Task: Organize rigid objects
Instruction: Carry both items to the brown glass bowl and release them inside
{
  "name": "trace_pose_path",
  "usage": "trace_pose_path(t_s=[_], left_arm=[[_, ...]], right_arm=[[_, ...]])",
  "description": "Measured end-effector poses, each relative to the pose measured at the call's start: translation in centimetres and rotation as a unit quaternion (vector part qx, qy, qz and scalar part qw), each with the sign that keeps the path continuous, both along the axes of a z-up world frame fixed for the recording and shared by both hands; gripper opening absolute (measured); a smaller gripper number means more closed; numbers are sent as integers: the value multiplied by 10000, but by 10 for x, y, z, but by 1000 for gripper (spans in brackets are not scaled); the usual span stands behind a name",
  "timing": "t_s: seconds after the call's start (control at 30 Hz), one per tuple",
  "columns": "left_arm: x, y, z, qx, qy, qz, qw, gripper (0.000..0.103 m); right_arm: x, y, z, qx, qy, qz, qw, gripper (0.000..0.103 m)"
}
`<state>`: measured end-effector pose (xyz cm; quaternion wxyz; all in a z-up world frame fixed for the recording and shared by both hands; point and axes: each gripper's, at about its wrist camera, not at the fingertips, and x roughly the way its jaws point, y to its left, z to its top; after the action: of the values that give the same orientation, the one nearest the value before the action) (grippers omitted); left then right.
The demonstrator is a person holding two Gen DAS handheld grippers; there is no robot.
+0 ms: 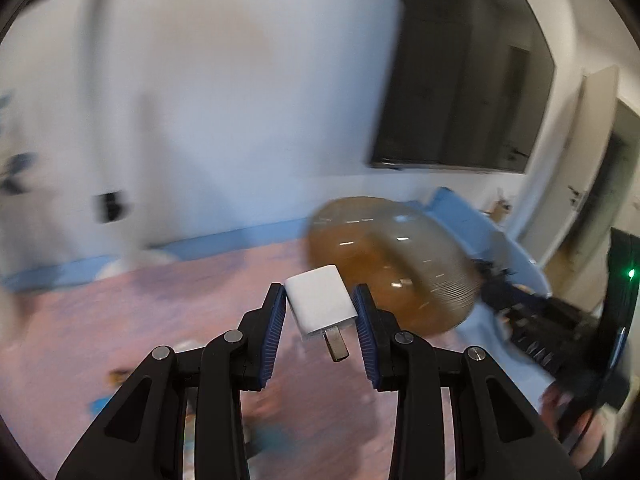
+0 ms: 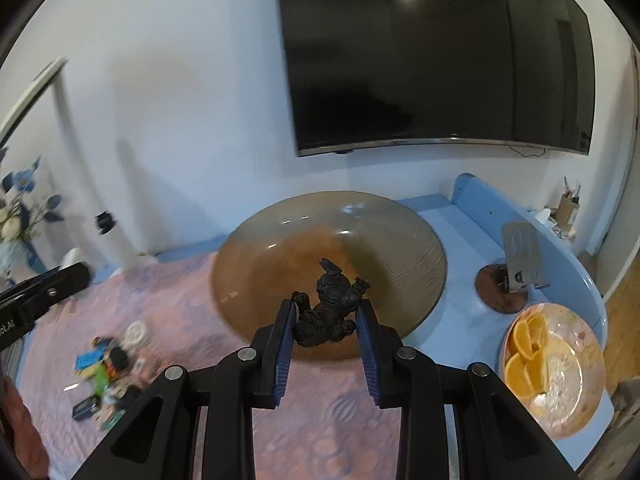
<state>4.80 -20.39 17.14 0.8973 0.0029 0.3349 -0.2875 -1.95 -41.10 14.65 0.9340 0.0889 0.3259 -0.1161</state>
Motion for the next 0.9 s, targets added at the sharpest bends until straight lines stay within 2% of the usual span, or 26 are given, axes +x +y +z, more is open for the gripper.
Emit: trace_pose_path(t_s=[0.17, 0.3, 0.37, 0.4, 0.43, 0.47, 0.53, 0.6, 0.67, 0.73, 0.9], left_arm=[[32, -63, -35, 180, 336, -240, 9990, 32], [43, -82, -54, 246, 529, -317, 9978, 32], [45, -88, -57, 355, 468, -312, 9978, 45], [44, -87, -55, 400, 395, -241, 9981, 59], [45, -87, -54, 381, 328, -201, 9985, 69], [42, -81, -50, 285, 293, -198, 9990, 72], [39, -65, -40, 135, 258, -192, 9994, 74], [28, -41, -24, 63, 118, -86, 9999, 74], [13, -11, -9, -20, -61, 91, 9999, 81], [-3, 21, 2, -112, -198, 274, 9994, 89], [-45, 103, 3, -12, -366, 1112, 9931, 90]], right_arm=[[26, -21, -20, 100, 329, -56, 9994, 30], [41, -24, -36, 41, 571, -11, 9984, 30], [47, -24, -41, -13, 664, -21, 9978, 30], [49, -25, -43, -20, 716, -42, 9974, 30], [50, -27, -45, -3, 769, -74, 9970, 37], [49, -29, -47, 7, 801, -113, 9967, 52], [40, -35, -42, 34, 678, -257, 9974, 65], [26, -40, -34, 105, 451, -265, 9986, 70], [12, -40, -25, 125, 287, -265, 9992, 82], [-4, -34, -16, 111, 136, -253, 9995, 90], [-32, 7, -10, 175, -64, 167, 9997, 102]])
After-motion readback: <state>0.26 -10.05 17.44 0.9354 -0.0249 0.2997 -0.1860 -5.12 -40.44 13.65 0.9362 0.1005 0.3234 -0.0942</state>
